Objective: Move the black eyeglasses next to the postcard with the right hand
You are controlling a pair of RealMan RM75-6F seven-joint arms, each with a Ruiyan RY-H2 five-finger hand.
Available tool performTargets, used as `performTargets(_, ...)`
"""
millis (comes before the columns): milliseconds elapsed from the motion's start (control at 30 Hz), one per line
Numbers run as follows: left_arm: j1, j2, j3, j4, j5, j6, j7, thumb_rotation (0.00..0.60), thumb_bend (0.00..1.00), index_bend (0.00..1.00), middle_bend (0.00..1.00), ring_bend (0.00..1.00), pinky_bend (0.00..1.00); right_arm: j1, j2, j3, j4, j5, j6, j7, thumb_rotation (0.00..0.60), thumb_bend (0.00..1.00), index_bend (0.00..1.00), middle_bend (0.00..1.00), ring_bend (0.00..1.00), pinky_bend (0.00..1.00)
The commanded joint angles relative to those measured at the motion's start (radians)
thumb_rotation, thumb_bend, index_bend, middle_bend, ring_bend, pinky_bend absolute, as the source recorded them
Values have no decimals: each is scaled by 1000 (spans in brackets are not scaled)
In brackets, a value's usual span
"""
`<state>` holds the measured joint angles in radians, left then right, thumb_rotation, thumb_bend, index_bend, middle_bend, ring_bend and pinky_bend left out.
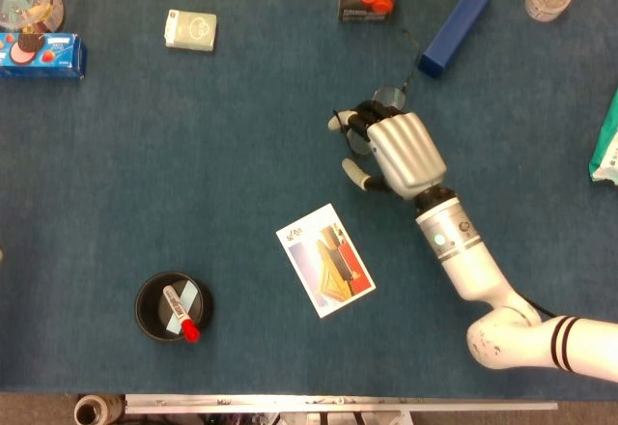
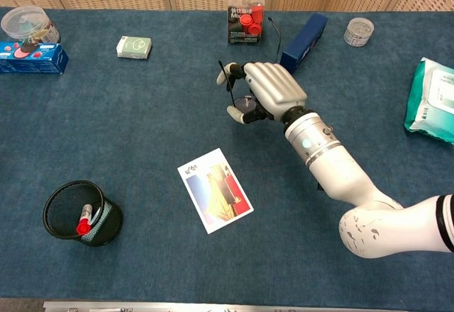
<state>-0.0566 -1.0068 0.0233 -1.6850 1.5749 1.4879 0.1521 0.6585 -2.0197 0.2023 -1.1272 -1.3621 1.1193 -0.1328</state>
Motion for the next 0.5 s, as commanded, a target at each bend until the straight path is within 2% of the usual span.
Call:
performTargets(33, 0, 0, 0, 0, 1, 0, 0, 600, 1, 567, 456, 377, 462, 2, -7, -4, 10, -6, -3, 10, 600, 287, 390, 445, 288, 423)
performTargets(500, -2, -2, -2, 3, -5, -3, 8, 600, 1, 566, 456, 377, 462, -13, 22, -20, -42, -29, 16, 8, 600, 312, 427, 483, 328, 423)
